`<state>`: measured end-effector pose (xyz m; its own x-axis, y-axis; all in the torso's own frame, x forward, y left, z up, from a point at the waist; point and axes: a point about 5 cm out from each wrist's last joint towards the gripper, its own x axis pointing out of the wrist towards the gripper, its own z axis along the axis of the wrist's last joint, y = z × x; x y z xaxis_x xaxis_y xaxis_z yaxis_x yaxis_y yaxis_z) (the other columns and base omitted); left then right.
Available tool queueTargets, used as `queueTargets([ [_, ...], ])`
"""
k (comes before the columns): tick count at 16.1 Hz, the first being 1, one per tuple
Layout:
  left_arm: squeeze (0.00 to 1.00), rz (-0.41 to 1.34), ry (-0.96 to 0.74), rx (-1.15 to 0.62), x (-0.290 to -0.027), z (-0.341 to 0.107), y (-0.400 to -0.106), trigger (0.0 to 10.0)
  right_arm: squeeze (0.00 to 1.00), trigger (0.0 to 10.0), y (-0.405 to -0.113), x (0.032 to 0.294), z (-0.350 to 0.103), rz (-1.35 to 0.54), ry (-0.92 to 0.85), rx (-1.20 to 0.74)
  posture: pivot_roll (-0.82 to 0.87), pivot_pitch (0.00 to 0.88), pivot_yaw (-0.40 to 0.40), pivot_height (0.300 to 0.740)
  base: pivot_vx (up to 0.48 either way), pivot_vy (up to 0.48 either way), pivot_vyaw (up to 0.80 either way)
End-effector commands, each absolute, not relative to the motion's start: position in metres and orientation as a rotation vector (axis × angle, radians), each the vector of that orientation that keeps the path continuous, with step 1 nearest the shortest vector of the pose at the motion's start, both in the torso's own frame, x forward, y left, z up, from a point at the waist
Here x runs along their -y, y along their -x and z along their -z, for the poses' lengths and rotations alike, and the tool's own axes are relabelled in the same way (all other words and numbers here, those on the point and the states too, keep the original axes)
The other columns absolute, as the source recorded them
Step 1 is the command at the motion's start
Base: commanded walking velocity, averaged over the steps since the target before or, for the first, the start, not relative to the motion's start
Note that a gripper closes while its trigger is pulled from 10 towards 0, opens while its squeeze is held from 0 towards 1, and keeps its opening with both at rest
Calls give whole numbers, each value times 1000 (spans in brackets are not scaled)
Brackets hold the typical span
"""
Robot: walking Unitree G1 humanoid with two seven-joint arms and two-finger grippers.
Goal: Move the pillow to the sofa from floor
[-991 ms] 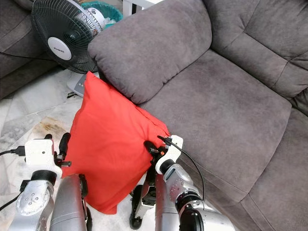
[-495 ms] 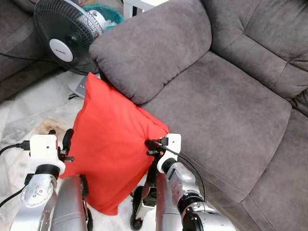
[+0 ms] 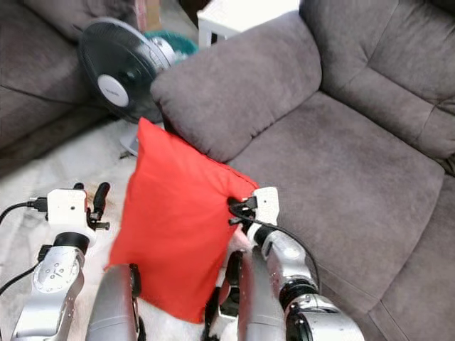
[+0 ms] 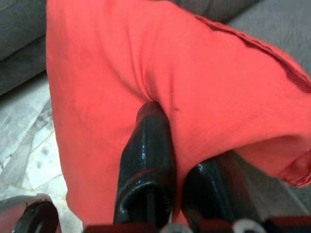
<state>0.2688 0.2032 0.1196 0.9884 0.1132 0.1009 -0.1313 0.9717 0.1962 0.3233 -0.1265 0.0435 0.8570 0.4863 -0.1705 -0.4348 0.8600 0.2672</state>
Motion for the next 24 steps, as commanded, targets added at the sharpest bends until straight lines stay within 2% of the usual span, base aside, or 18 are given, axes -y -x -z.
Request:
queueTargets([
  [1,0,-92,-203,90,-200,-117,-271,10000,0,10000,-332,143,-66,-441,-185,-89,281,87,-128,568,0,0,0],
  [6,0,-61,-201,93,-197,-113,-284,10000,0,10000,-322,151,-63,-354,-214,-24,231,12,-69,568,0,0,0],
  [9,0,-22,-192,95,-191,-112,-291,10000,0,10000,-306,166,-59,-283,-215,7,184,26,-44,568,0,0,0],
  [14,0,26,-176,75,-180,-104,-291,10000,0,10000,-296,166,-62,-277,-205,35,135,48,-14,568,0,0,0],
  [17,0,55,-175,82,-174,-104,-291,10000,0,10000,-294,166,-65,-267,-218,45,145,54,-18,568,0,0,0],
  [20,0,2,-178,90,-185,-104,-282,10000,0,10000,-293,152,-67,-333,-214,16,192,64,-58,568,0,0,0],
  [24,0,17,-175,89,-182,-103,-284,10000,0,10000,-295,151,-74,-327,-219,23,172,54,-53,568,0,0,0],
])
